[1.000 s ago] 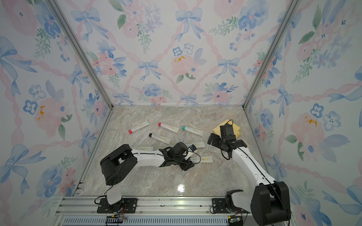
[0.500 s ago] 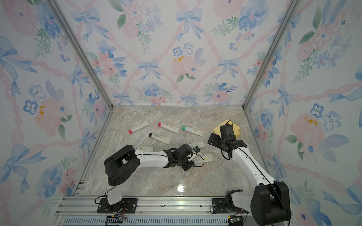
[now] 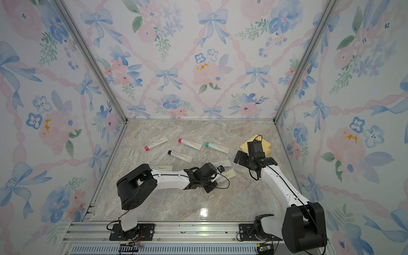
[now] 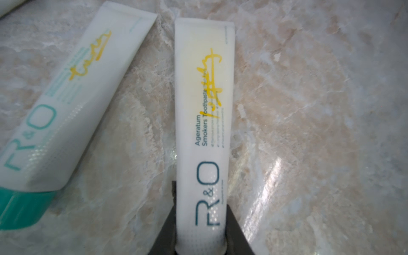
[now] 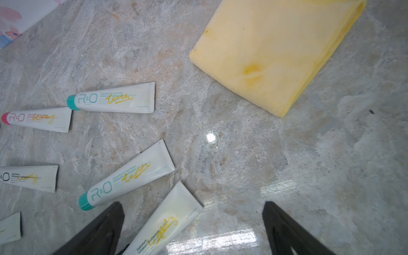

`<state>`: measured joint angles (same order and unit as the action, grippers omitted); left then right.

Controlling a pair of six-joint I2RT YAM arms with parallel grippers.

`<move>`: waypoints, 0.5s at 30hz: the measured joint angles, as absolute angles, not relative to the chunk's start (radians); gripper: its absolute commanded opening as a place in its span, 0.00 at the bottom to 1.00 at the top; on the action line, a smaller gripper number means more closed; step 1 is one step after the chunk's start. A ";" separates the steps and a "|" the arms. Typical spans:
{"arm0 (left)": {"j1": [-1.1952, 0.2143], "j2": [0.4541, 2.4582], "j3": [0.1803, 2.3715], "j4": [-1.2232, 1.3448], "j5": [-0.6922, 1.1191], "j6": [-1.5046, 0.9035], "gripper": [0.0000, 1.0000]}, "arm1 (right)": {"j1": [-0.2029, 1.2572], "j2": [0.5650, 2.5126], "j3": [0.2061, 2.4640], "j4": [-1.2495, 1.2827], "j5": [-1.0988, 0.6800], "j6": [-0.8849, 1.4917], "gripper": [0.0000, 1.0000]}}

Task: Wipe the surface of the toothpaste tube
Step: Adjust the toothpaste at the center of the board.

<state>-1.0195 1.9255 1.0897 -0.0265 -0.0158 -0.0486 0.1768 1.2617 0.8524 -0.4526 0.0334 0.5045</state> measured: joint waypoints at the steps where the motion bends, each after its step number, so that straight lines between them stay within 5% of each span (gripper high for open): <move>1: -1.019 1.920 1.082 -0.024 -0.018 -0.050 0.11 | 0.179 1.270 0.852 -0.453 0.033 0.505 0.99; 4: -1.017 1.916 1.073 -0.015 -0.016 -0.052 0.14 | 0.185 1.286 0.852 -0.453 0.033 0.505 0.99; 9: -1.011 1.908 1.047 0.019 -0.003 -0.058 0.40 | 0.187 1.296 0.852 -0.453 0.033 0.505 0.99; 15: -0.988 1.875 0.993 0.055 0.025 -0.060 0.41 | 0.187 1.329 0.868 -0.453 0.033 0.505 0.99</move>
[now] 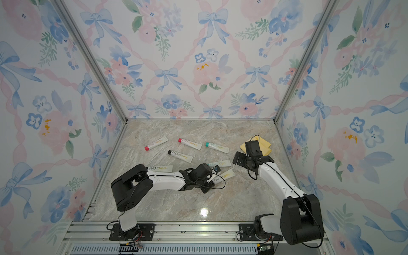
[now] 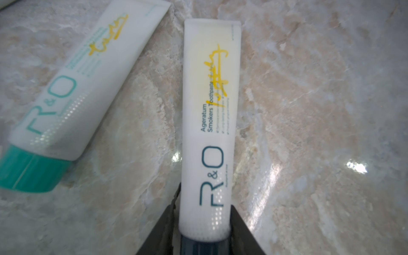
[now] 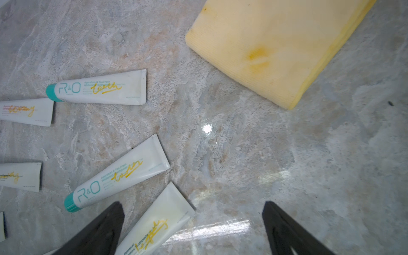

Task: Wipe the surface of the toothpaste tube
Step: Adjust the toothpaste at the center of the board, then pick up the cleaning item at the center of the board.

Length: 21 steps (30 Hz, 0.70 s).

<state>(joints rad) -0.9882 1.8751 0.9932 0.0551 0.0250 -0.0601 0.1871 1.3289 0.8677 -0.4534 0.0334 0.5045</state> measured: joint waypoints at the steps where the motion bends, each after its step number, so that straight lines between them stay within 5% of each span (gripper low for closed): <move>1: -0.984 1.873 0.987 0.060 0.033 -0.060 0.41 | 0.187 1.338 0.874 -0.453 0.033 0.505 0.99; 9: -0.971 1.869 0.977 0.080 0.069 -0.059 0.39 | 0.194 1.364 0.900 -0.453 0.033 0.505 0.99; 16: -0.968 1.873 0.978 0.089 0.087 -0.051 0.21 | 0.189 1.403 0.925 -0.456 0.030 0.505 0.99; 21: -0.968 1.876 0.978 0.097 0.098 -0.056 0.17 | 0.146 1.525 1.039 -0.457 0.022 0.508 0.99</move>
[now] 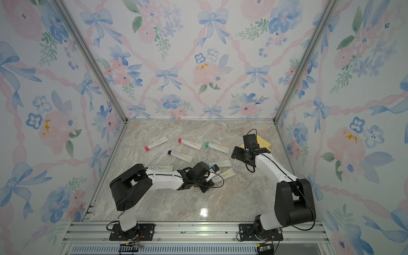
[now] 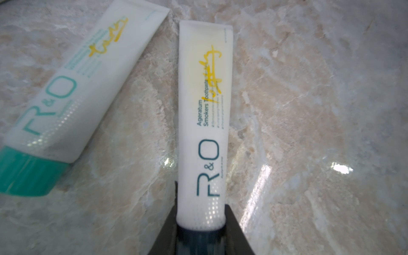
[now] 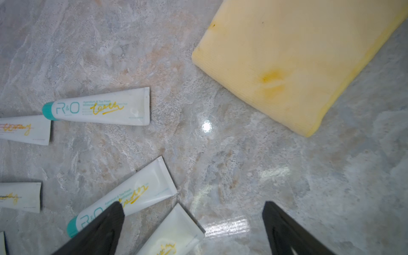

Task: Wipe the surface of the toothpaste tube
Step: Pick up the cleaning item at the center of the board.

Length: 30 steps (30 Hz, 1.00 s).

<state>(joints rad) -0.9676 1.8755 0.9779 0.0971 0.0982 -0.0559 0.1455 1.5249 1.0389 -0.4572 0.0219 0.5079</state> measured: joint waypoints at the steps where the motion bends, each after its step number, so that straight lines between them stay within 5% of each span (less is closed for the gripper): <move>1: -0.968 1.876 0.978 0.098 0.099 -0.056 0.17 | 0.133 1.552 1.066 -0.457 0.022 0.508 0.96; 5: -0.968 1.876 0.975 0.104 0.099 -0.056 0.16 | 0.090 1.700 1.214 -0.463 0.023 0.507 0.85; 14: -0.968 1.875 0.963 0.130 0.107 -0.061 0.17 | 0.066 2.015 1.494 -0.538 0.042 0.482 0.80; 30: -0.968 1.876 0.960 0.136 0.113 -0.064 0.18 | 0.059 2.191 1.676 -0.654 0.106 0.428 0.63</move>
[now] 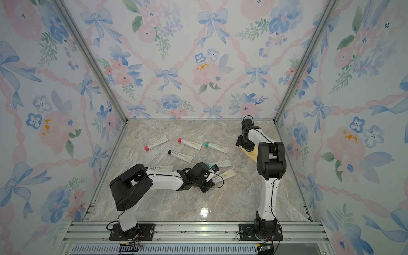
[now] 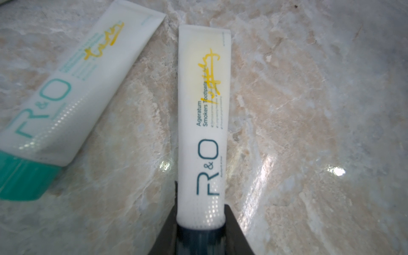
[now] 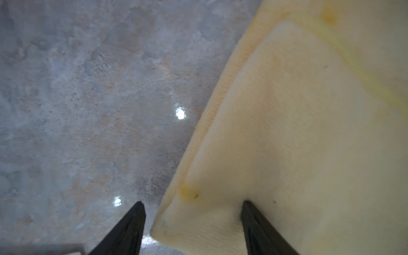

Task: Wipe the surface of the toothpaste tube
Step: Pick up the cleaning item at the center of the board, then wipe the dirt from the toothpaste tube.

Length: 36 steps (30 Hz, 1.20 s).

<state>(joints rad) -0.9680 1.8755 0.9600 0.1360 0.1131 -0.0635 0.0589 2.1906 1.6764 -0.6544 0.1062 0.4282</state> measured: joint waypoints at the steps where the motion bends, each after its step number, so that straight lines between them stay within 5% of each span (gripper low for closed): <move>1: -0.968 1.876 0.960 0.136 0.113 -0.064 0.18 | 0.059 2.190 1.673 -0.653 0.105 0.425 0.61; 13: -0.968 1.875 0.958 0.139 0.113 -0.064 0.18 | 0.044 2.103 1.523 -0.561 0.082 0.431 0.21; 28: -1.017 1.876 0.958 0.142 0.076 -0.063 0.18 | 0.163 1.637 1.066 -0.543 -0.056 0.453 0.13; 36: -1.029 1.876 0.958 0.143 0.067 -0.063 0.17 | 0.190 1.552 0.911 -0.476 -0.212 0.495 0.13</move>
